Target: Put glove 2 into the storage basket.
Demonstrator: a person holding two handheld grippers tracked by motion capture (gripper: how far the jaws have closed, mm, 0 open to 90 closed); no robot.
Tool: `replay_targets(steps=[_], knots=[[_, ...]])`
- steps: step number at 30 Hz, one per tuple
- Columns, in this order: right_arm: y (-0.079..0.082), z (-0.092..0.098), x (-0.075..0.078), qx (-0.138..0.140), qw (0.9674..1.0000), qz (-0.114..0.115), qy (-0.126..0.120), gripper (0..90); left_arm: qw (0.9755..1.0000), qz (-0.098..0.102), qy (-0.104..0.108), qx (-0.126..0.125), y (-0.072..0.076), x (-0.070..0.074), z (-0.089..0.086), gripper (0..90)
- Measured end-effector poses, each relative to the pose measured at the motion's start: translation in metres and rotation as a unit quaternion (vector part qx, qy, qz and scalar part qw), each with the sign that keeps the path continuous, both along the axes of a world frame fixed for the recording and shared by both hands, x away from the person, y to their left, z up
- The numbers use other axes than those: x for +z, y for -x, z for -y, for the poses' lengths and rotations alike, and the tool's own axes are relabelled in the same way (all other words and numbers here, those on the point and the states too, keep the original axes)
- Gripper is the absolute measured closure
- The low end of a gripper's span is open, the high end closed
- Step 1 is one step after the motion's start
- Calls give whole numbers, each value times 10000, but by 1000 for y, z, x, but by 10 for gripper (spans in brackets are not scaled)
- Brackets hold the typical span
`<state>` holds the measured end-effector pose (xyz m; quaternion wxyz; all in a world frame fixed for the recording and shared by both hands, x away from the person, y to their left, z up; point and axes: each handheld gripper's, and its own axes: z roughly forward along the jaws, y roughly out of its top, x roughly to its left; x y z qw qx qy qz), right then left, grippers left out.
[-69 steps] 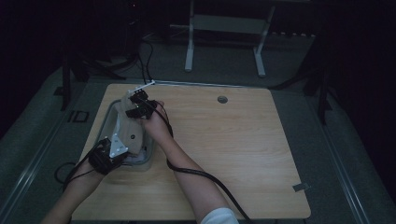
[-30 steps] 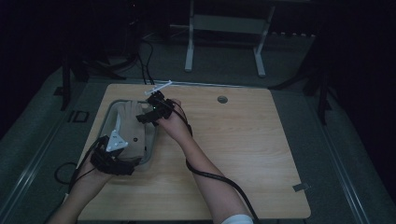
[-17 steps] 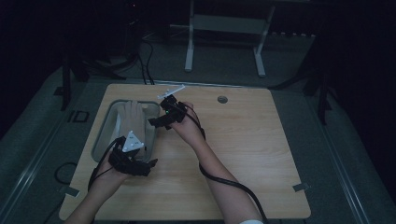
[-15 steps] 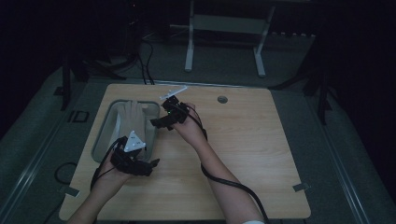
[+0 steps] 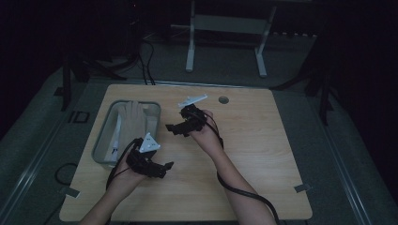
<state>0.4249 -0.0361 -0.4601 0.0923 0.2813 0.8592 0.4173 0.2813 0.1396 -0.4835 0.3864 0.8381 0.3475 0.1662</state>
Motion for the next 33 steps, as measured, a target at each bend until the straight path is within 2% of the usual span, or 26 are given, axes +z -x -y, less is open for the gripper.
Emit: replay_targets(steps=[2, 10, 16, 21, 23, 27, 33], knots=[[2, 8, -3, -47, 10000, 25, 14, 163, 10000, -43, 36, -76, -1, -3, 4, 99], [7, 38, -22, -205, 9997, -100, 22, 162, 9992, -216, -62, -331, -3, -21, 24, 99], [12, 53, -38, -267, 9995, -136, 63, 158, 9978, -256, 160, -582, -4, -35, 37, 99], [16, 64, -50, -311, 9994, -143, -29, 159, 9965, -385, 232, -702, -6, -45, 46, 99], [19, 68, -54, -321, 9994, -113, -31, 159, 9960, -417, 197, -764, -7, -48, 49, 99], [23, 77, -61, -357, 9991, -142, -171, 158, 9955, -441, 171, -815, -8, -53, 55, 98], [29, 90, -76, -231, 9996, -127, -132, 154, 9952, -499, 183, -821, -9, -62, 59, 98]])
